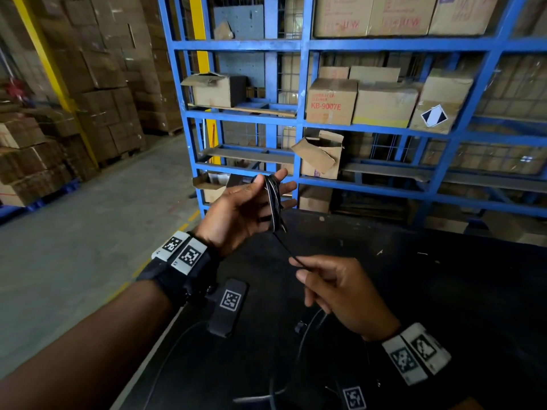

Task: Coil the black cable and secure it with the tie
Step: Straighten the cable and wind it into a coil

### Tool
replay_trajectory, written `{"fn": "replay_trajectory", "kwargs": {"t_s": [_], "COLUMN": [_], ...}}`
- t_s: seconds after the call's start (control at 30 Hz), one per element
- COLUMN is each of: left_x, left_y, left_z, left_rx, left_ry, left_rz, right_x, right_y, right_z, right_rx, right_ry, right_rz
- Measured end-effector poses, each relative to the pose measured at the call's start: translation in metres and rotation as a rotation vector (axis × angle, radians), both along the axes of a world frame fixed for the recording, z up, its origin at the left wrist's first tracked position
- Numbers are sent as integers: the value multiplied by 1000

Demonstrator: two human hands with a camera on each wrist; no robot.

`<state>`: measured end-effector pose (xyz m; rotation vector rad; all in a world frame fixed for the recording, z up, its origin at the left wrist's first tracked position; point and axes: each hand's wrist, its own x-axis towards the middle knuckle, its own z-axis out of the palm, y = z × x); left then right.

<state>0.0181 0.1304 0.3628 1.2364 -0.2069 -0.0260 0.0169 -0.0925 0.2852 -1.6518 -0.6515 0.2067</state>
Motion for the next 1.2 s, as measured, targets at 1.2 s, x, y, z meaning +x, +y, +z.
{"fn": "replay_trajectory", "kwargs": {"t_s": [1.2], "left_x": [-5], "left_y": [10], "left_z": [14], "left_rx": [-322], "left_ry": [-60], "left_rz": [-365], "right_x": [42], "right_y": [-5], "right_z": [-44], "right_rx": [5], "right_ry": [-63], "right_rz": [124]}}
